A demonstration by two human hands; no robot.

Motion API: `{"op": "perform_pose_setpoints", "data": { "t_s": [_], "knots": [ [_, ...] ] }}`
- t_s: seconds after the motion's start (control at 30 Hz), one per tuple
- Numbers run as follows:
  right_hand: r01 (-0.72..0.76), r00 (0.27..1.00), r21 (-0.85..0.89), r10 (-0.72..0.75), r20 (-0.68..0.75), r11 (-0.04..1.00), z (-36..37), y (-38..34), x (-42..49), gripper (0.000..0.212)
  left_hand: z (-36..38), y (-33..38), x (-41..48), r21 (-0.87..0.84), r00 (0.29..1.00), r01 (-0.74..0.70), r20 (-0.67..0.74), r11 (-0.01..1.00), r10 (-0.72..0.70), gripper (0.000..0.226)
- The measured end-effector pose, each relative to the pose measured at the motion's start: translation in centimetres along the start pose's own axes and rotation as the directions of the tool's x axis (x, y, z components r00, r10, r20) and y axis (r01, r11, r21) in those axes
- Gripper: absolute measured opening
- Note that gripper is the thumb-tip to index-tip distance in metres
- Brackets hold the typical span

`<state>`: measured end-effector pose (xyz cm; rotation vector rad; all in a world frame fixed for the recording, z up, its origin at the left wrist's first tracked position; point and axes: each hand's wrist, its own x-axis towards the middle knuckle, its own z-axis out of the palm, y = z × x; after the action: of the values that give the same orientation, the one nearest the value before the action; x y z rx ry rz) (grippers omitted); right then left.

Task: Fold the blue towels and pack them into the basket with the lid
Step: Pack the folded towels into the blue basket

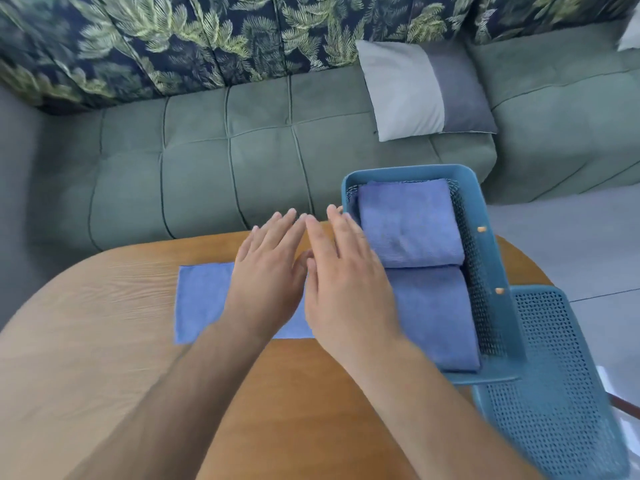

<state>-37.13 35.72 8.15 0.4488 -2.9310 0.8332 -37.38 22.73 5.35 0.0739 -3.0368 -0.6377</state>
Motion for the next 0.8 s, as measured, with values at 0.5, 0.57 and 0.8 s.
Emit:
{"op": "perform_pose_setpoints", "data": {
  "t_s": [0.5,0.57,0.8],
  "knots": [
    [-0.464,0.749,-0.227,0.516,0.416,0.856,16.7,2.2,-3.9,0.06,10.0,-8.1,-5.7,0.051,0.771,0.496,0.433,0.867,-0.467,0.069],
    [-0.494,0.75,-0.221,0.541,0.38,0.841,17.1,2.1,-4.0,0.058,10.4,-8.0,-5.6,0.039,0.752,0.543,0.423,0.839,-0.506,0.068],
    [-0.355,0.854,-0.194,0.402,0.33,0.914,15.3,-0.1,-4.0,0.064,8.3,-8.9,-6.5,-0.265,0.77,0.612,0.415,0.745,-0.485,0.061]
  ]
}}
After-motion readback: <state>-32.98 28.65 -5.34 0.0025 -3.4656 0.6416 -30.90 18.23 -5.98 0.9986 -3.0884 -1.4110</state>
